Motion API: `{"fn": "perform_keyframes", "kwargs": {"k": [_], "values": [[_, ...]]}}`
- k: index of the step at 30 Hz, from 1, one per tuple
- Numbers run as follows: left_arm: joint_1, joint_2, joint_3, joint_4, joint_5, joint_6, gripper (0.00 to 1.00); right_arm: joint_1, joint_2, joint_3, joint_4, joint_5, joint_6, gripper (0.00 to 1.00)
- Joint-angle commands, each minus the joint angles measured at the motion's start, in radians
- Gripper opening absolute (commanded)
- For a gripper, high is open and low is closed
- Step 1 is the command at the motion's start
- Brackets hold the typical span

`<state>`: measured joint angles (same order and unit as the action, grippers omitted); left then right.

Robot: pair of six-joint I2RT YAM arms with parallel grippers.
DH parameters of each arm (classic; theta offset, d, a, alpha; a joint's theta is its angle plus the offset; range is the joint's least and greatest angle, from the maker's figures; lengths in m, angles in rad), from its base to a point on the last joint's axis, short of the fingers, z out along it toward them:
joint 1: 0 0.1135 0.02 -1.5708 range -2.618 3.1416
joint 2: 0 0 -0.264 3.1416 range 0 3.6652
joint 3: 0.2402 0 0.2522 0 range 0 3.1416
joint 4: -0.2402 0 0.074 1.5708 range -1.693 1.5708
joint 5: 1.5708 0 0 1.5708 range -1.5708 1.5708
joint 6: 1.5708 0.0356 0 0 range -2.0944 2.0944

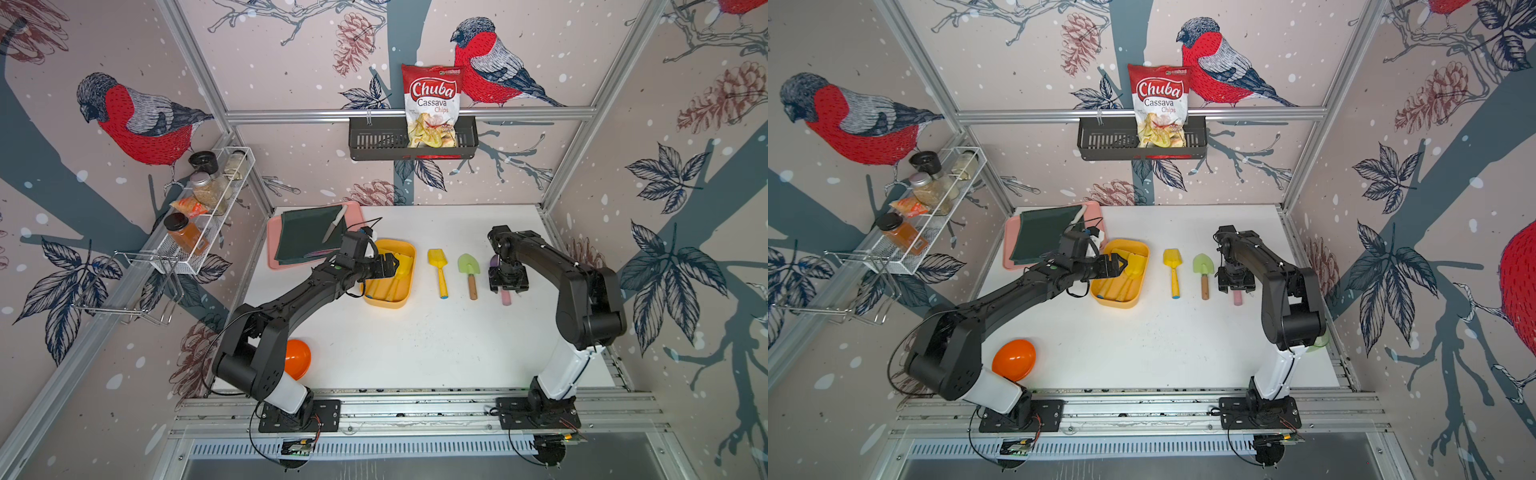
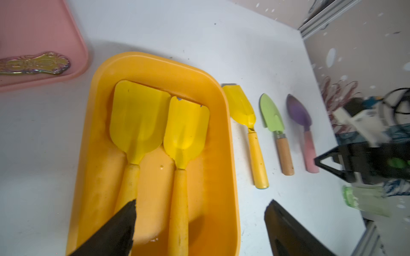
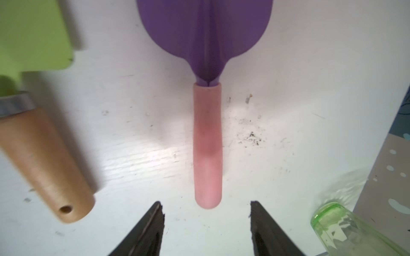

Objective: Take the shovel out of the storage box
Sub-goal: Place the shovel at the center of the board, then pick up the shovel from the storage box.

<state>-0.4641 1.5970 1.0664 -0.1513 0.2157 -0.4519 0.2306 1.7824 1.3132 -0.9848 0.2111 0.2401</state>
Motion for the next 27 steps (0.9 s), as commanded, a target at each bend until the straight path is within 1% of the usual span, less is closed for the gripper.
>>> {"fn": "perform_keyframes", "kwargs": {"k": [1,5,9,15,20,23,25,27], "values": [[-0.037,0.075,0.084,-0.202,-0.141,0.069,0.86,0.024,-0.058,0.001,-0.023,0.016,0.036,0.65],[-0.085,0.194,0.207,-0.358,-0.261,0.078,0.79,0.043,-0.127,-0.005,-0.02,0.009,0.043,0.65],[-0.09,0.287,0.281,-0.449,-0.316,0.072,0.72,0.051,-0.204,-0.019,0.011,-0.027,0.041,0.65],[-0.089,0.371,0.352,-0.504,-0.382,0.076,0.72,0.063,-0.289,-0.05,0.056,-0.066,0.035,0.65],[-0.073,0.417,0.378,-0.52,-0.375,0.083,0.71,0.063,-0.319,-0.082,0.088,-0.096,0.023,0.65],[-0.055,0.438,0.389,-0.516,-0.362,0.091,0.64,0.062,-0.327,-0.097,0.107,-0.108,0.018,0.65],[-0.044,0.449,0.4,-0.512,-0.341,0.102,0.55,0.062,-0.327,-0.108,0.119,-0.115,0.015,0.65],[-0.041,0.467,0.419,-0.52,-0.34,0.109,0.53,0.063,-0.324,-0.121,0.133,-0.126,0.013,0.64]]}}
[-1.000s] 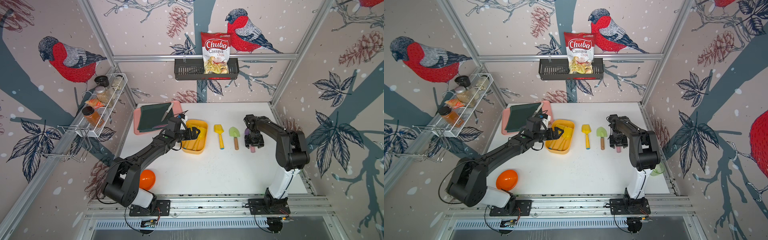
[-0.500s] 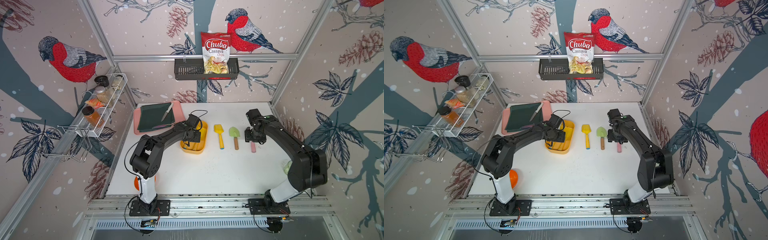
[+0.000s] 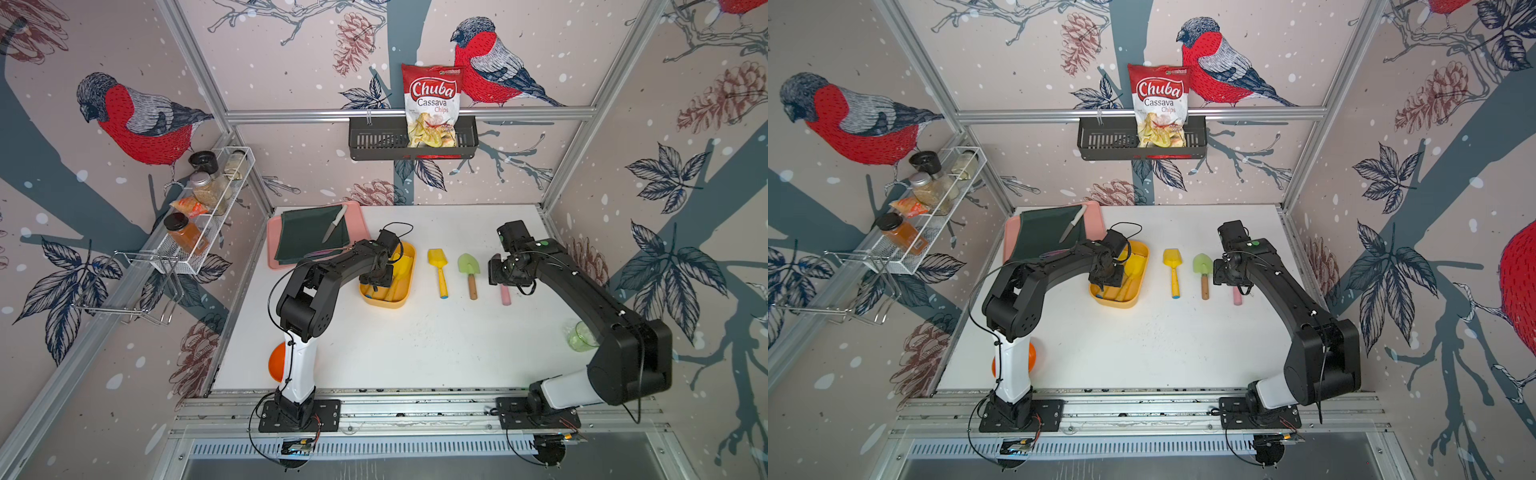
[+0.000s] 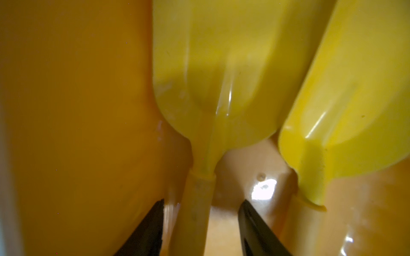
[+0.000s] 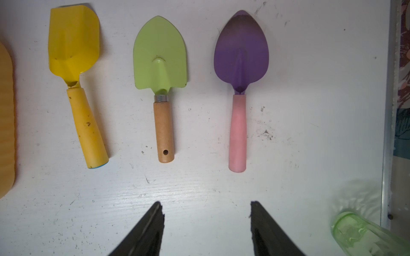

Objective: Take the shovel out of the storage box
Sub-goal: Pick up the shovel from the storage box.

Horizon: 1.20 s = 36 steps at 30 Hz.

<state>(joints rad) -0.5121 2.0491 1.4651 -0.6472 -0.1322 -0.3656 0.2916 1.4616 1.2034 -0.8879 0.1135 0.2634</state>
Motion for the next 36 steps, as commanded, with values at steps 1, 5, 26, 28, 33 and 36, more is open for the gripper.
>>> {"fn": "perform_keyframes", "kwargs": {"k": [1,5,26,28,33,36], "values": [[0.009,0.022,0.026,-0.023,0.013,0.027,0.5,0.002,-0.001,-0.018,0.04,-0.032,-0.013,0.64],[0.009,0.045,0.031,-0.026,0.038,0.03,0.36,0.001,0.003,-0.037,0.062,-0.051,-0.014,0.64],[0.014,-0.147,-0.033,0.039,0.14,-0.046,0.03,0.021,-0.026,-0.012,0.119,-0.163,-0.006,0.64],[0.014,-0.17,-0.041,0.052,0.145,-0.049,0.0,0.023,-0.041,-0.013,0.136,-0.201,-0.006,0.64],[0.088,-0.33,-0.206,0.338,0.445,-0.125,0.0,0.032,-0.097,-0.028,0.242,-0.407,-0.006,0.65],[0.141,-0.421,-0.315,0.571,0.635,-0.241,0.0,0.033,-0.119,-0.044,0.339,-0.585,0.003,0.67]]}}
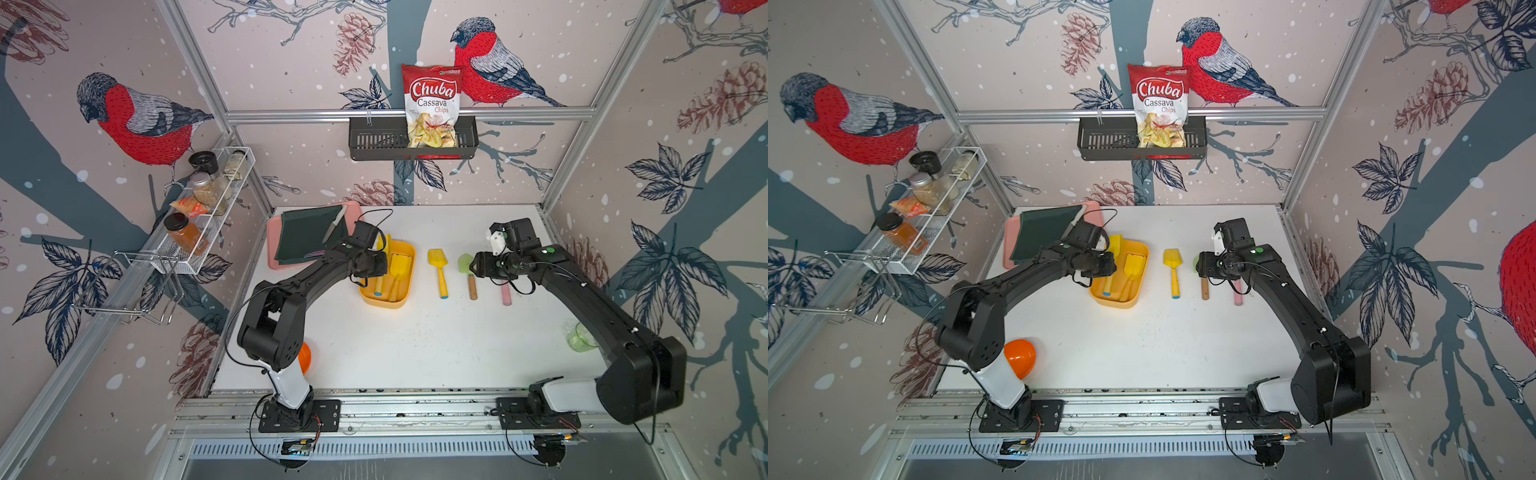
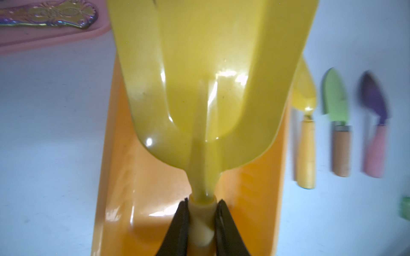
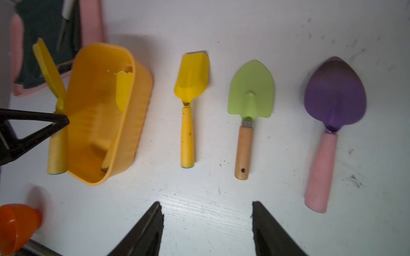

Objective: Take the shovel out of the storage box
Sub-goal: Pick up the shovel from the storage box.

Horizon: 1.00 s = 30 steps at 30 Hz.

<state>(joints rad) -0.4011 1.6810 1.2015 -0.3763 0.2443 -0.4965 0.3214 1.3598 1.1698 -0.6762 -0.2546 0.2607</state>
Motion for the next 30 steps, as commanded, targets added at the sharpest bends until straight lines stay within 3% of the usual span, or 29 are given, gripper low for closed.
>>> {"fn": "perform_keyframes", "kwargs": {"k": [1,5,8,12,18,22,30], "values": [[0.036,-0.068,-0.058,0.329,0.277,-0.125,0.0,0.002,-0.023,-0.017,0.162,-0.272,0.014,0.68],[0.048,-0.115,-0.1,0.489,0.367,-0.191,0.0,0.002,-0.027,-0.047,0.318,-0.476,0.066,0.71],[0.055,-0.158,-0.236,0.847,0.468,-0.386,0.0,0.01,-0.018,-0.076,0.481,-0.626,0.157,0.76],[0.056,-0.185,-0.355,1.261,0.49,-0.607,0.0,0.082,0.011,-0.053,0.604,-0.698,0.223,0.79],[0.056,-0.178,-0.409,1.625,0.483,-0.81,0.0,0.183,0.097,-0.006,0.774,-0.778,0.32,0.78],[0.055,-0.167,-0.435,1.76,0.484,-0.901,0.0,0.208,0.141,0.032,0.842,-0.801,0.364,0.76],[0.049,-0.191,-0.476,1.78,0.471,-0.913,0.0,0.274,0.243,0.137,0.823,-0.813,0.358,0.73]]}}
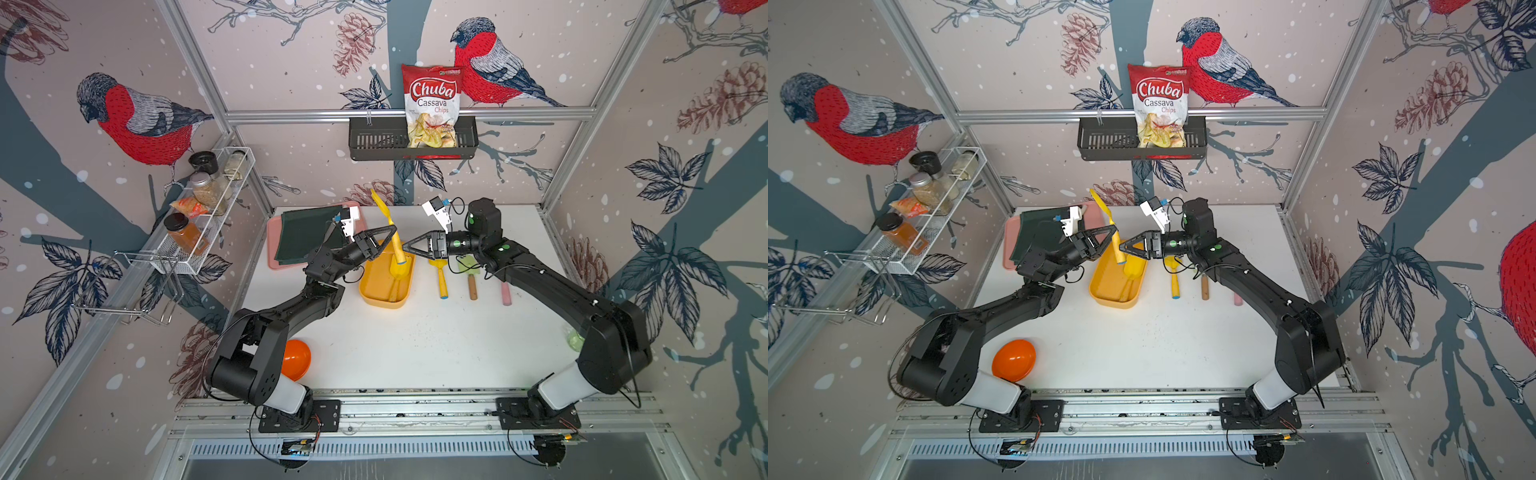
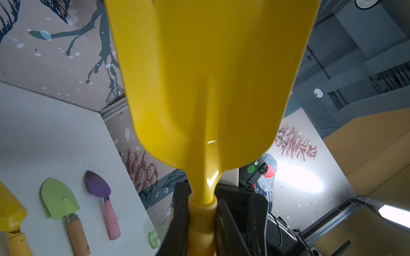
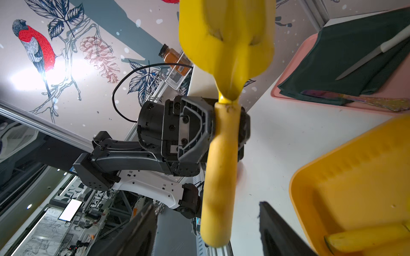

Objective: Take the shovel out of the storage box
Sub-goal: Pick up the shovel from the storage box, then place the shovel at the center of the board.

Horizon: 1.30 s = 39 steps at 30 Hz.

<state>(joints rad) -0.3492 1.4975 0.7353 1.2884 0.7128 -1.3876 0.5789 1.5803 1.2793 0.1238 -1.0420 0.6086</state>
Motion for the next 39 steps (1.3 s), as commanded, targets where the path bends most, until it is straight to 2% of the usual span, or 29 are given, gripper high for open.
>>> {"fn": "perform_keyframes", "kwargs": {"k": [1,7,14,16,19,20,21,23,25,27,31,35,39], "values": [[-0.005,-0.008,-0.014,0.122,0.002,-0.026,0.0,0.022,0.032,0.038,0.019,-0.025,0.009,0.73],[-0.006,-0.01,-0.033,0.142,0.002,-0.031,0.0,0.044,0.082,0.089,-0.025,-0.031,-0.01,0.63],[-0.005,-0.005,-0.038,0.135,0.006,-0.026,0.0,0.048,0.1,0.088,-0.018,-0.044,0.003,0.41],[-0.005,0.001,-0.042,0.146,0.008,-0.03,0.0,0.051,0.104,0.089,-0.011,-0.05,0.006,0.32],[-0.006,0.009,-0.049,0.152,0.015,-0.033,0.0,0.055,0.108,0.089,-0.009,-0.052,0.011,0.27],[-0.005,0.012,-0.049,0.148,0.017,-0.029,0.04,0.054,0.11,0.088,-0.014,-0.05,0.008,0.25],[-0.005,0.013,-0.05,0.144,0.021,-0.026,0.16,0.055,0.111,0.089,-0.021,-0.05,0.004,0.24],[-0.005,0.015,-0.049,0.114,0.028,-0.013,0.62,0.055,0.109,0.083,-0.043,-0.038,-0.009,0.23],[-0.005,0.008,-0.049,0.045,0.028,0.011,0.99,0.053,0.089,0.072,-0.081,-0.002,-0.036,0.2],[-0.005,-0.015,-0.047,-0.076,0.024,0.056,0.99,0.053,0.049,0.051,-0.144,0.092,-0.064,0.19],[-0.005,-0.125,-0.037,-0.54,-0.08,0.252,0.99,0.054,-0.022,0.055,-0.421,0.344,-0.158,0.19],[-0.005,-0.204,0.015,-0.934,-0.239,0.478,0.99,0.056,-0.118,-0.025,-0.588,0.568,-0.148,0.19],[-0.006,-0.208,0.093,-1.169,-0.309,0.63,0.99,0.109,-0.19,-0.073,-0.813,0.852,-0.119,0.18]]}}
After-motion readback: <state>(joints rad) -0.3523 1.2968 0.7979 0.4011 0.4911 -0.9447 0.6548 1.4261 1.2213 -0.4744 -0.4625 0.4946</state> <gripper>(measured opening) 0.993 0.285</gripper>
